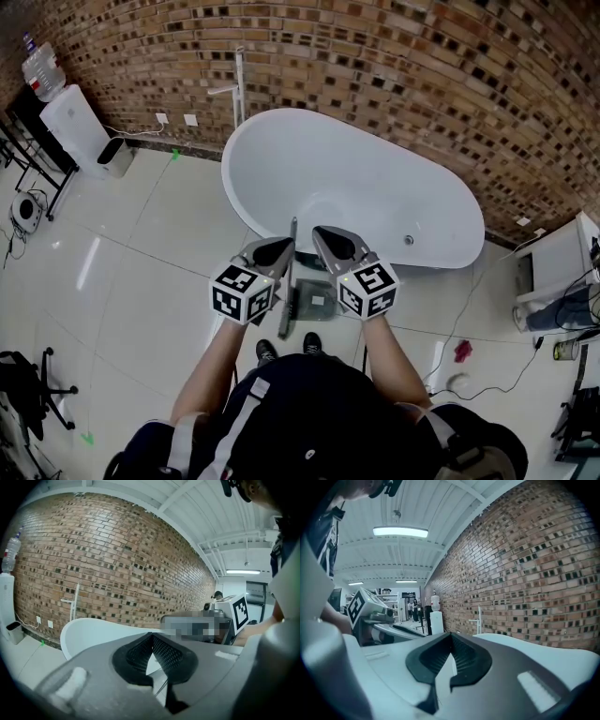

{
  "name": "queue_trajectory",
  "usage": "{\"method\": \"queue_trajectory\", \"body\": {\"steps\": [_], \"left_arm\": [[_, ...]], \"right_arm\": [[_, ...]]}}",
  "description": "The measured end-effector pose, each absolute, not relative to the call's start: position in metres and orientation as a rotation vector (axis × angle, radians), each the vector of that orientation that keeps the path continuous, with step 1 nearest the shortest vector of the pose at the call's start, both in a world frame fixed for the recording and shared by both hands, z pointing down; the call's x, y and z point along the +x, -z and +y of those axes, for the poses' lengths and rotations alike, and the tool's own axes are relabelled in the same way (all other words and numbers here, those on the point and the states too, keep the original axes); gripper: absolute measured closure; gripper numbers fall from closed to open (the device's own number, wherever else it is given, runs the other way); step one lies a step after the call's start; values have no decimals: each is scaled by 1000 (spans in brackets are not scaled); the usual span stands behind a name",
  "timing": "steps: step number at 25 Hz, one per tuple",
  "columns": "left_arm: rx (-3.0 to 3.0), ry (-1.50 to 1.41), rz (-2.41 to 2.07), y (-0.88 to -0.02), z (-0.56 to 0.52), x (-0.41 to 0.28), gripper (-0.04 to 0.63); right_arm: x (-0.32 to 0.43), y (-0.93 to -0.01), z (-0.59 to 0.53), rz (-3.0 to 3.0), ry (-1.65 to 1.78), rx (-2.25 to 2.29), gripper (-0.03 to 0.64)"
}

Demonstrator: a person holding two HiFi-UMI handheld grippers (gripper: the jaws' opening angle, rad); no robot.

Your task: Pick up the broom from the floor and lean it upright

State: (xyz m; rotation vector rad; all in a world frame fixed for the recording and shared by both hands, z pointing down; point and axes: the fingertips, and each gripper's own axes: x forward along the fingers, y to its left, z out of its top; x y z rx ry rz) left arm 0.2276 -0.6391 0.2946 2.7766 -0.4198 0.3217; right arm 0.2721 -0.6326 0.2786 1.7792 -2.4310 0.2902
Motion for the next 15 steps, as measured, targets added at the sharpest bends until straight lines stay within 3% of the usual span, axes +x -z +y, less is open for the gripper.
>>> {"method": "queue_trajectory", "body": {"steps": [15], "left_arm": [[2816, -237, -440, -264, -648, 226, 595]], "right_arm": [[272, -252, -636, -2484, -229, 1797, 612]]}}
